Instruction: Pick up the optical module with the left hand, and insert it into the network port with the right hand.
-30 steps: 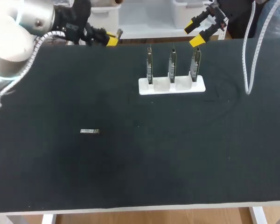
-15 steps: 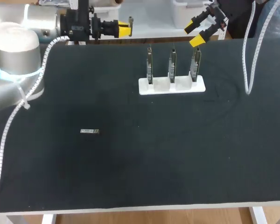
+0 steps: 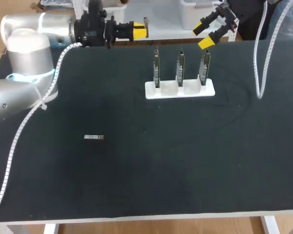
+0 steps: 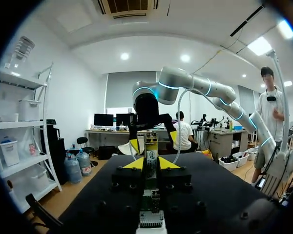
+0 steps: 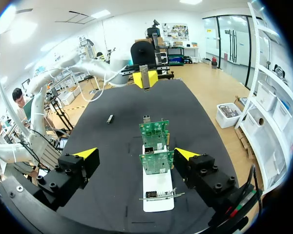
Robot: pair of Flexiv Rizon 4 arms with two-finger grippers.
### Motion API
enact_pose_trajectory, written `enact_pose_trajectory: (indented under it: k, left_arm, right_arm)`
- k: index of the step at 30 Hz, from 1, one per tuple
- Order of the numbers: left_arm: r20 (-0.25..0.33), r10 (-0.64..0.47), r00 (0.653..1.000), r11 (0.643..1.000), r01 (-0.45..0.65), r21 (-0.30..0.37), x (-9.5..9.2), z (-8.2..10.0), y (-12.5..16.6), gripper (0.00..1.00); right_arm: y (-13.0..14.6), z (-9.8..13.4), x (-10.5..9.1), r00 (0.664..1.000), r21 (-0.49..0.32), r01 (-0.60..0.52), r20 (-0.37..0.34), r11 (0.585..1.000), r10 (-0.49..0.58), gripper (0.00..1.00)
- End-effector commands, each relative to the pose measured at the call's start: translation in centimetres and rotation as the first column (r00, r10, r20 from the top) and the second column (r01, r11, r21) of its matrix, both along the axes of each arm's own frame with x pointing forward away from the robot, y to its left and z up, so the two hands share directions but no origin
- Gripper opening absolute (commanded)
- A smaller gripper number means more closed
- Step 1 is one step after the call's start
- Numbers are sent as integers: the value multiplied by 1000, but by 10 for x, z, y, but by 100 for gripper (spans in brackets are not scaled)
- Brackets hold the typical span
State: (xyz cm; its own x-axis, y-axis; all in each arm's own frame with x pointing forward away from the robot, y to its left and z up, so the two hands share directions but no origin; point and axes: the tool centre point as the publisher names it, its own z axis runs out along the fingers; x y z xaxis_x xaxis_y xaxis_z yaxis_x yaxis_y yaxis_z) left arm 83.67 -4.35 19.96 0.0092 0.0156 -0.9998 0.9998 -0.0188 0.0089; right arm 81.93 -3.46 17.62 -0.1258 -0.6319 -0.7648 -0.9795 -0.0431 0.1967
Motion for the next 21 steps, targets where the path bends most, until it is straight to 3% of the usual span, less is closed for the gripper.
enact_pose_trajectory:
  k: [1, 6, 14, 16, 21]
  left_arm:
    - [13, -2, 1000, 999, 1, 32, 3, 6, -7, 0]
    - [25, 31, 999, 999, -32, 43, -3, 6, -17, 0]
    - [-5, 22, 1000, 999, -22, 25, -14, -2, -37, 0]
    - [-26, 5, 1000, 1000, -6, -6, -15, -3, -40, 0]
    - [-25, 8, 1000, 1000, -8, -1, -18, -4, -49, 0]
  right_arm:
    - [0, 1, 8, 708, 230, -520, -421, 822, 566, 100]
    - [0, 1, 8, 708, 230, -520, -421, 822, 566, 100]
    - [0, 1, 8, 708, 230, -520, -421, 822, 566, 100]
    - [0, 1, 8, 708, 230, -520, -421, 822, 566, 100]
    - [0, 1, 8, 708, 230, -520, -421, 822, 566, 100]
